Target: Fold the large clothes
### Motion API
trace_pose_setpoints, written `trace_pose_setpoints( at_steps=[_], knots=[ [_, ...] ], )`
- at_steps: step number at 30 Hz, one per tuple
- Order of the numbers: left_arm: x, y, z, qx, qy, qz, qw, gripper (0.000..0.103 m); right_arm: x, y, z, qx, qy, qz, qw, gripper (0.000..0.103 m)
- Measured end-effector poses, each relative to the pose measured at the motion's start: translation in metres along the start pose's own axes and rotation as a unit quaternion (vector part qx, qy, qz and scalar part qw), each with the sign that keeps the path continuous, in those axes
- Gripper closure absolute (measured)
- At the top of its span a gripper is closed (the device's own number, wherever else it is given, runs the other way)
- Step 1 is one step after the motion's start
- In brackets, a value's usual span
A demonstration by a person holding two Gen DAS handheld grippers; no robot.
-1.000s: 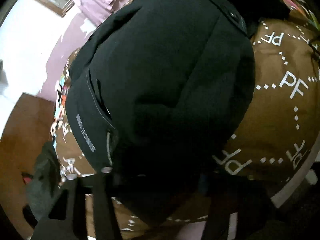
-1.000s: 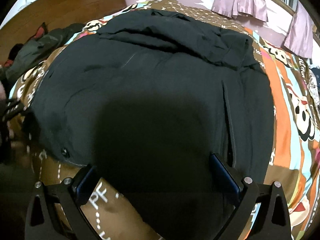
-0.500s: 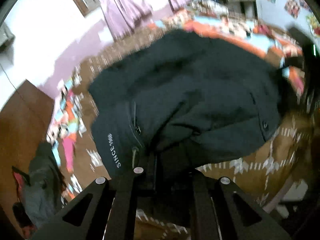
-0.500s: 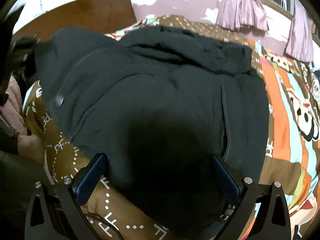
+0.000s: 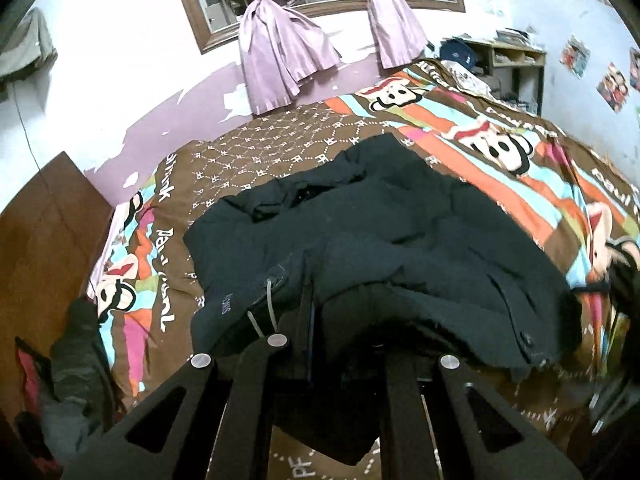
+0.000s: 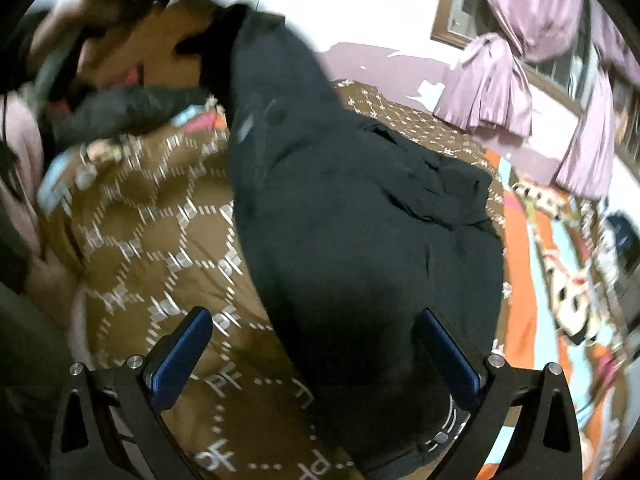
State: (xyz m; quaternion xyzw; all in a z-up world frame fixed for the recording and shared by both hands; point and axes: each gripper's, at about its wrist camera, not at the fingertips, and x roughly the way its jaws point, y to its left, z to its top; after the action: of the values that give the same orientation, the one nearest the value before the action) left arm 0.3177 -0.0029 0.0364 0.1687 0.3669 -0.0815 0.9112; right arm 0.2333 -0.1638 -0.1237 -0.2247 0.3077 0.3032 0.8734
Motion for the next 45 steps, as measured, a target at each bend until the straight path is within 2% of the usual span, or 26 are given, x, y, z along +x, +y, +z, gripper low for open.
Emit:
trace_pose_setpoints(
  at_steps=[3, 4, 7, 11, 13, 15, 16, 18, 19, 20, 21, 23, 28, 32, 39, 45],
  knots=[
    [0.002, 0.005, 0.009, -0.017, 0.001, -0.003, 0.9998, 0.096, 0.016, 0.017, -0.004, -0.047, 0.015, -0.066, 0.997, 0.0],
    [0.003, 0.008, 0.011, -0.024, 0.002, -0.005, 0.9997, 0.096, 0.024, 0.024, -0.006, -0.067, 0.023, -0.095, 0.993, 0.0],
    [0.004, 0.011, 0.011, -0.029, 0.003, -0.007, 0.9995, 0.096, 0.042, 0.034, -0.007, -0.095, 0.034, -0.147, 0.984, 0.0],
    [0.004, 0.015, 0.01, -0.027, 0.004, -0.011, 0.9996, 0.096, 0.055, 0.027, -0.011, -0.1, 0.054, -0.204, 0.972, 0.0],
    [0.004, 0.015, 0.01, -0.026, 0.004, -0.011, 0.9996, 0.096, 0.05, 0.018, -0.012, -0.08, 0.051, -0.214, 0.972, 0.003],
    [0.005, 0.015, 0.01, -0.027, 0.004, -0.011, 0.9996, 0.096, 0.043, 0.01, -0.014, -0.059, 0.046, -0.201, 0.977, 0.023],
    [0.005, 0.014, 0.01, -0.025, 0.003, -0.01, 0.9996, 0.096, 0.039, 0.008, -0.015, -0.056, 0.047, -0.196, 0.978, 0.029],
    [0.003, 0.015, 0.011, -0.022, 0.004, -0.006, 0.9997, 0.096, 0.031, 0.003, -0.017, -0.056, 0.044, -0.188, 0.98, 0.052],
    [0.003, 0.014, 0.009, -0.018, 0.005, -0.006, 0.9998, 0.096, 0.025, 0.0, -0.016, -0.055, 0.039, -0.186, 0.98, 0.059],
    [0.001, 0.013, 0.008, -0.011, 0.006, -0.004, 0.9999, 0.096, 0.017, -0.004, -0.014, -0.052, 0.033, -0.185, 0.981, 0.075],
    [-0.001, 0.012, 0.007, -0.002, 0.007, -0.001, 1.0, 0.096, 0.012, -0.009, -0.011, -0.047, 0.027, -0.184, 0.981, 0.083],
    [-0.006, 0.01, 0.001, 0.012, 0.009, 0.005, 0.9999, 0.096, -0.005, -0.022, -0.001, -0.019, 0.011, -0.173, 0.985, 0.089],
    [-0.024, 0.013, -0.015, 0.032, 0.013, 0.018, 0.9992, 0.097, -0.046, -0.053, 0.034, 0.051, -0.038, -0.13, 0.989, 0.095],
    [-0.048, 0.032, -0.023, -0.003, 0.012, 0.012, 0.9999, 0.097, -0.082, -0.061, 0.066, 0.057, -0.084, -0.125, 0.987, 0.096],
    [-0.11, 0.048, -0.043, -0.03, -0.023, 0.007, 0.9993, 0.098, -0.143, -0.052, 0.097, 0.046, -0.129, -0.09, 0.987, 0.098],
    [-0.166, 0.05, -0.057, -0.042, -0.055, -0.007, 0.9976, 0.099, -0.192, -0.02, 0.101, -0.013, -0.13, -0.083, 0.988, 0.098]
  ],
)
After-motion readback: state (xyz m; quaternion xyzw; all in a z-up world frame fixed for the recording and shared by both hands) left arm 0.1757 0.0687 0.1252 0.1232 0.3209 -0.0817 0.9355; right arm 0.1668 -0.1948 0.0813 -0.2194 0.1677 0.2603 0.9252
